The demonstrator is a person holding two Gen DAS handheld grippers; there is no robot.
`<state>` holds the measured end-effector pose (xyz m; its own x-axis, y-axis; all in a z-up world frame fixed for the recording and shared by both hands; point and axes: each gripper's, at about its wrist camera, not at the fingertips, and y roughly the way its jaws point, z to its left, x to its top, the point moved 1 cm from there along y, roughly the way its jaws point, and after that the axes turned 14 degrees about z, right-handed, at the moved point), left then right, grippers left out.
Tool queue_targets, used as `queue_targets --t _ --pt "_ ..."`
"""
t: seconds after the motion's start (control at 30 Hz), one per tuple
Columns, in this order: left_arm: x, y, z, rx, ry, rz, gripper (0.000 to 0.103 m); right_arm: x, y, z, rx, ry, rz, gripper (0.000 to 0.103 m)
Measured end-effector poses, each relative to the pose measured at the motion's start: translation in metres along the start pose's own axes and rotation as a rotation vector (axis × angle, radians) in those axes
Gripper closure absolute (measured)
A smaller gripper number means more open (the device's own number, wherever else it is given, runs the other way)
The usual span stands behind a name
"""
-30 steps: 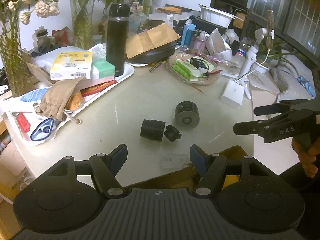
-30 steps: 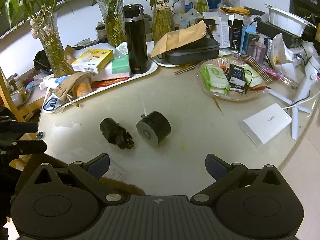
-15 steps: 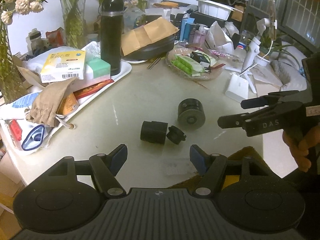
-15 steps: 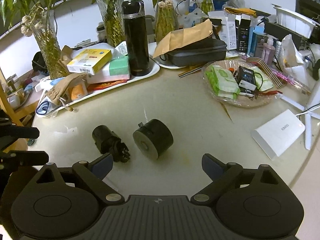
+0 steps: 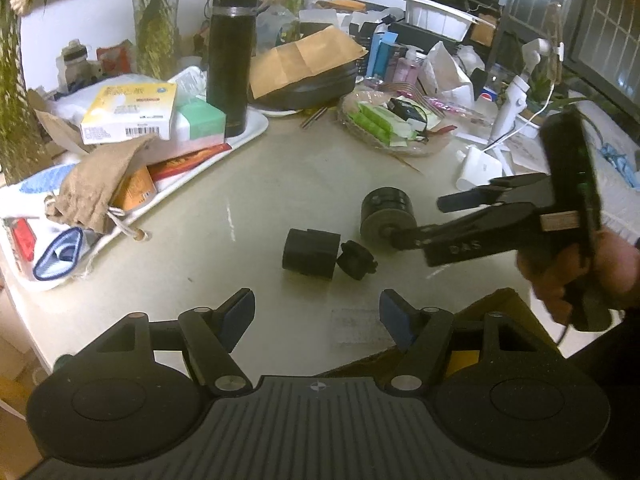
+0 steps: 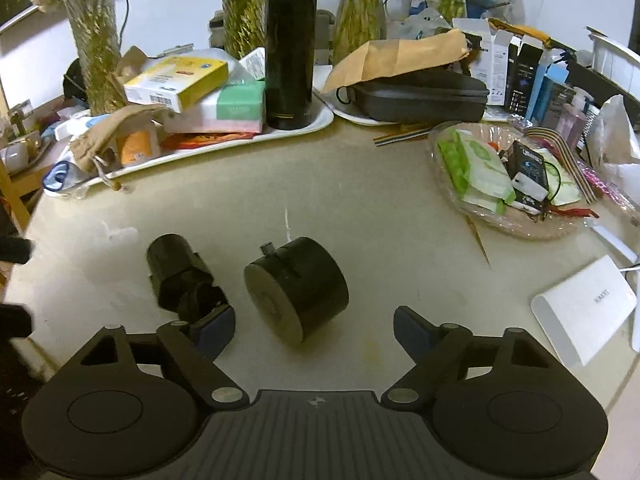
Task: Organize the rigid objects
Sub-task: 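Grasp the black tape roll with the right gripper, then lift the tape roll with the right gripper while the left gripper reaches the black cylinder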
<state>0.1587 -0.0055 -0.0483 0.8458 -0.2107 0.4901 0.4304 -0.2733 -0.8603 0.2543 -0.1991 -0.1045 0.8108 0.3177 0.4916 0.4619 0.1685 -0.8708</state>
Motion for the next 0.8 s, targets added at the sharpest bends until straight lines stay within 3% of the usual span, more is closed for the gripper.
queue_targets --t 0.27,0.57,0.8 --pt "0.0 0.002 0.0 -0.002 0.003 0.007 0.034 0.014 0.021 0.002 0.012 -0.035 0.015 0.026" --pt "0.0 0.002 -0.001 -0.007 0.015 0.005 0.034 0.027 0.037 -0.001 0.103 -0.016 0.045 0.059" --pt "0.0 0.003 -0.002 -0.002 0.014 0.01 0.034 0.027 0.037 0.0 0.108 0.007 0.067 0.06"
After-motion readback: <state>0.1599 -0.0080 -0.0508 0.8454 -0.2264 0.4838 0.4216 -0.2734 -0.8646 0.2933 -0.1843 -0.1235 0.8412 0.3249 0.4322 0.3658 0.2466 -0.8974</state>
